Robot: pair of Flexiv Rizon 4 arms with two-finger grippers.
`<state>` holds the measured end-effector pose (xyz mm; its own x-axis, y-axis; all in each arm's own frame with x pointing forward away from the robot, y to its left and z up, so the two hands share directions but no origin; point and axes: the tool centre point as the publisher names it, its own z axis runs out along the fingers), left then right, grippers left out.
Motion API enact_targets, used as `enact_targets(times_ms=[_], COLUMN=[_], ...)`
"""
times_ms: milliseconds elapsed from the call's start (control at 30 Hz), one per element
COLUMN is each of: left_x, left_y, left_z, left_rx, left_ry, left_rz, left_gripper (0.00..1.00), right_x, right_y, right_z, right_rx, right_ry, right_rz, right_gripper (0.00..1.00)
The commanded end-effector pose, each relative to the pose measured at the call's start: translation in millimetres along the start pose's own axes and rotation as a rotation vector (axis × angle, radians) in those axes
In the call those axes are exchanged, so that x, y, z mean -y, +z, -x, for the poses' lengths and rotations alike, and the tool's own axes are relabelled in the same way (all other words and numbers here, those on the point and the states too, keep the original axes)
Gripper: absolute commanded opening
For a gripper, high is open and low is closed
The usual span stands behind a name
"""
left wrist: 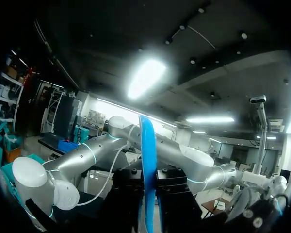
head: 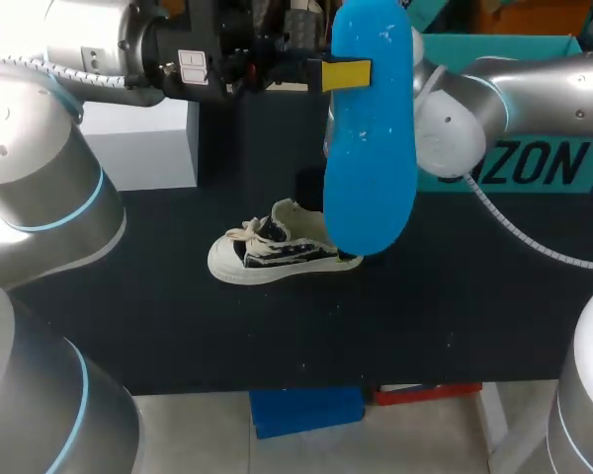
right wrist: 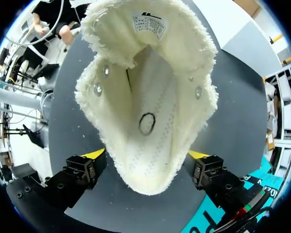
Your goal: Take the shoe out of the shoebox, open the shoe tongue, remove and reinsert the insole, then place the shoe into the shoebox
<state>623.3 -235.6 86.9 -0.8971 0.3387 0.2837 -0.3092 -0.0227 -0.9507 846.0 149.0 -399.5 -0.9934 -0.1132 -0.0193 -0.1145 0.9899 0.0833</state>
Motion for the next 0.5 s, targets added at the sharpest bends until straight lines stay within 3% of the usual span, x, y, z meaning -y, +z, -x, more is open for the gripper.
enact_targets(times_ms=[33, 500], left_x=[-0.8, -0.8], left_y=[1.3, 1.3], left_z=[0.2, 0.2], left_rx=[0.002, 0.002], left_ry=[0.001, 0.001], left_rz=[-0.002, -0.002], left_gripper=[0.0, 0.0], right_x=[-4.4, -3.4], right_y=[6.1, 14.1], right_z=[2.1, 2.2], right_rx=[-0.009, -0.013], right_ry=[0.005, 0.013], right_rz=[-0.05, -0.069], right_gripper=[1.0, 1.0])
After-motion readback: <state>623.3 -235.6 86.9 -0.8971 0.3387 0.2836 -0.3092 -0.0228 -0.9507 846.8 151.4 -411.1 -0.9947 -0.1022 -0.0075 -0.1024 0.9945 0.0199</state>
